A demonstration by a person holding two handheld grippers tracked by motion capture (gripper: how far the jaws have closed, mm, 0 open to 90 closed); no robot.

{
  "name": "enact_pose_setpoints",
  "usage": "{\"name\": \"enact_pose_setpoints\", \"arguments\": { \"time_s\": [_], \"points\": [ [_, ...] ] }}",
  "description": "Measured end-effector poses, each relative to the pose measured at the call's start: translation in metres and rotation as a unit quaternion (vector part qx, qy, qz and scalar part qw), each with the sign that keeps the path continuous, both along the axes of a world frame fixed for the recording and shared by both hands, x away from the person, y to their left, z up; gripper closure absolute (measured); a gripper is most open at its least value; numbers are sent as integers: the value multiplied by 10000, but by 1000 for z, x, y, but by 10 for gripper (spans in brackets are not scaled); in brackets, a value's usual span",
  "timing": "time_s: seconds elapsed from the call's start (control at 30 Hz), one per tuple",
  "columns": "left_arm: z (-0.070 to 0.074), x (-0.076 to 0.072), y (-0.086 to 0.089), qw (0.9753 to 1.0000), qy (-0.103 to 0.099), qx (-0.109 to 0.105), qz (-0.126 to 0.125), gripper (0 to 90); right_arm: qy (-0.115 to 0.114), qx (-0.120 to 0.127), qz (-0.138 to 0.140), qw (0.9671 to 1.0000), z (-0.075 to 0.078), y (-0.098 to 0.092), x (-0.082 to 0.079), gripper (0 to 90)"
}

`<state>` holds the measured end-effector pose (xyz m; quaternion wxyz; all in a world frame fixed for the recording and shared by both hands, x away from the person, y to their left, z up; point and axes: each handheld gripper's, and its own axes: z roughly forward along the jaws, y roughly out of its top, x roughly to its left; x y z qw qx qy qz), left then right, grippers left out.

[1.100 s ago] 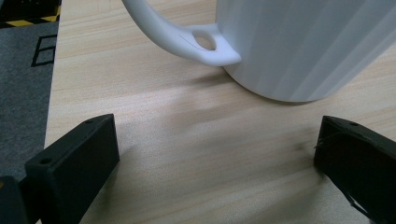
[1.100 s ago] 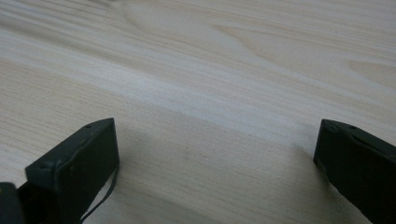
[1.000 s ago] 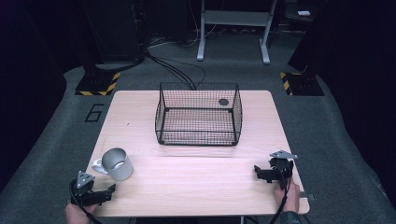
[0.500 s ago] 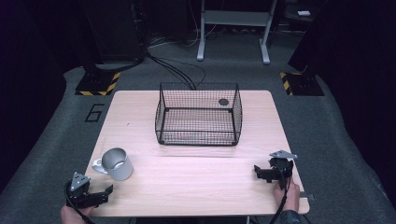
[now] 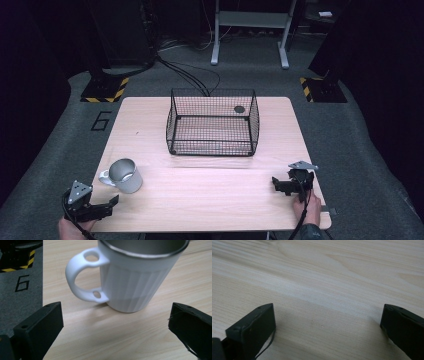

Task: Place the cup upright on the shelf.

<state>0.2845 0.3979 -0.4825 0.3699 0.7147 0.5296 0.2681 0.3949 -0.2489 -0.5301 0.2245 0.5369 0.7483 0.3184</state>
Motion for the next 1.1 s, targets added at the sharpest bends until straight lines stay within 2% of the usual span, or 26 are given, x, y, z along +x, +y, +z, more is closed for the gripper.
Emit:
{"name": "enact_pose_setpoints", "arguments": {
  "time_s": [0.03, 0.1, 0.17, 0.2, 0.33, 0.37, 0.4, 0.43, 0.7, 0.8, 0.83, 0.93, 1.07, 1.1],
  "points": [
    [4, 0, 0, 10000, 24, 4, -46, 0, 0, -1, -1, 10000, 0, 0, 0, 0],
    [10, 0, -3, 9999, -92, -1, -60, 0, -1, 31, -30, 10000, 0, 1, 0, 0],
    [13, 0, -3, 9999, -58, -1, -108, 0, 0, 31, -30, 10000, 0, 1, 0, 0],
    [15, 0, -4, 9999, -126, -26, -106, 0, 0, 31, -31, 10000, 0, 1, 0, 0],
    [24, 1, -7, 9997, -129, -30, -204, 0, -13, 21, -17, 10000, 0, 0, 0, 0],
    [27, 2, -9, 9995, -220, -59, -207, 0, -13, 22, -18, 10000, 0, 1, 0, 0],
    [27, 2, -9, 9995, -220, -59, -207, 0, -13, 22, -18, 10000, 0, 1, 0, 0],
    [31, 2, -10, 9995, -173, -40, -262, 0, -11, 22, -19, 10000, 0, 1, 0, 0],
    [47, 9, -21, 9986, -341, 8, -399, 0, -12, 21, -19, 10000, 0, 1, 0, 0],
    [48, 12, -23, 9985, -350, 27, -420, 0, -12, 22, -19, 10000, 0, 1, 0, 0],
    [48, 15, -25, 9983, -430, 41, -402, 0, -13, 21, -18, 10000, 0, 1, 0, 0],
    [49, 21, -28, 9982, -359, 51, -474, 0, -13, 21, -18, 10000, 0, 1, 0, 0],
    [46, 30, -31, 9982, -376, 68, -459, 0, -11, 20, -17, 10000, 0, 1, 0, 0],
    [45, 34, -31, 9984, -298, 48, -476, 0, -12, 22, -20, 10000, 0, 1, 0, 0]
  ]
}}
